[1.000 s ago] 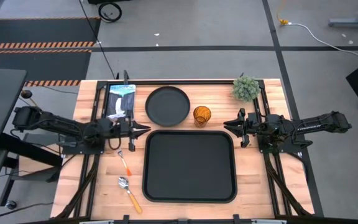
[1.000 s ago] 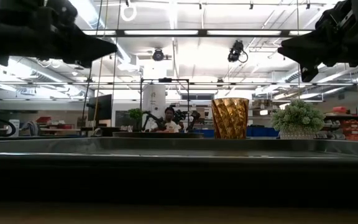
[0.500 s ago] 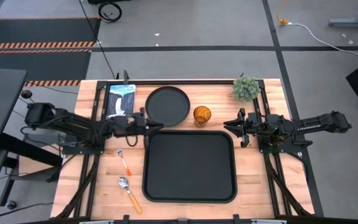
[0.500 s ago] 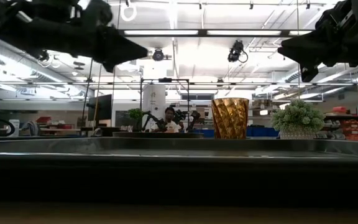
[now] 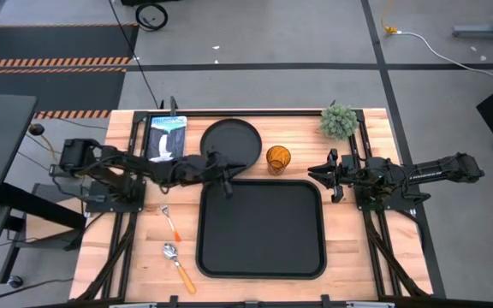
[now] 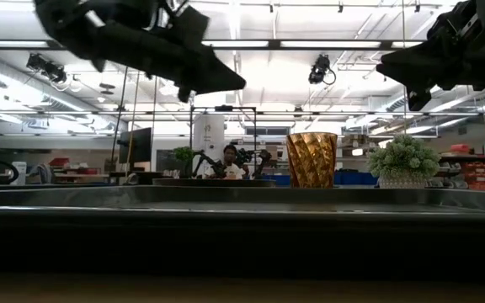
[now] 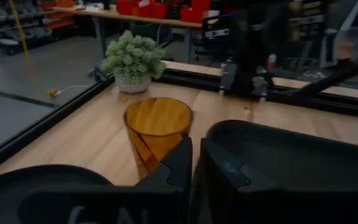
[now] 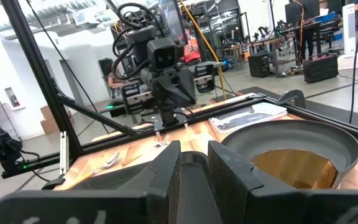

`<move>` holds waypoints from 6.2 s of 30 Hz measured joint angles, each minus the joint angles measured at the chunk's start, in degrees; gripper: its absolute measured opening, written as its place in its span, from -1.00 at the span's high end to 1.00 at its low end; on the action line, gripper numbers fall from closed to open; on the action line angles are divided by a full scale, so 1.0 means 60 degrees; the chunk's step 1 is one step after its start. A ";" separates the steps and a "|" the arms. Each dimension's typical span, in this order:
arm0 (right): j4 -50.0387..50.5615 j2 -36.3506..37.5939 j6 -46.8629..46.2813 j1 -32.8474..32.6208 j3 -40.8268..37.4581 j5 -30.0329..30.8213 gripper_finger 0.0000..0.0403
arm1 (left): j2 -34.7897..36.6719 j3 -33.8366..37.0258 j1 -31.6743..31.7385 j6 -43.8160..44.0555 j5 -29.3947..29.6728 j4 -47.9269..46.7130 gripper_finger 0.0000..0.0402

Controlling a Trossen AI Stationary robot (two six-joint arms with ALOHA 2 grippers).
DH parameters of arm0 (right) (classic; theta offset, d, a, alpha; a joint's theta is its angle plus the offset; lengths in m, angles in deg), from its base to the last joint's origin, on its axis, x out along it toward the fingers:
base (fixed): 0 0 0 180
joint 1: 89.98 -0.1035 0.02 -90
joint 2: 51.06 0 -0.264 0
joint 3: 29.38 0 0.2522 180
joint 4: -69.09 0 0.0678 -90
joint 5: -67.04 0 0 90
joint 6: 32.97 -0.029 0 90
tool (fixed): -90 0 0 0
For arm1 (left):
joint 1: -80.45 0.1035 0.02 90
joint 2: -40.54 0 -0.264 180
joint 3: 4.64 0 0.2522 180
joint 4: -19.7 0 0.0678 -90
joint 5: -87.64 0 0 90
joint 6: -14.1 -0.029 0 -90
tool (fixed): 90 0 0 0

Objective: Pick and place plate/cup/fork/spoon on tray
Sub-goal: Put the orange cup on the top right of the black tray

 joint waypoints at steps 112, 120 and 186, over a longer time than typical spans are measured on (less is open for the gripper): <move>-0.0222 -0.0021 -0.0001 -0.0001 -0.0002 0.0004 0.56 | -0.4730 -0.8295 0.1548 0.3786 -0.0569 -0.9617 0.93; -0.0219 -0.0021 0.0001 -0.0001 0.0000 0.0000 0.56 | -0.4732 -0.9380 0.1552 0.3317 -0.0535 -1.0042 0.93; -0.0441 -0.0210 -0.0001 0.0002 0.0000 0.0036 0.56 | -0.8084 -1.3886 -0.0314 0.2996 -0.1191 -1.1888 0.78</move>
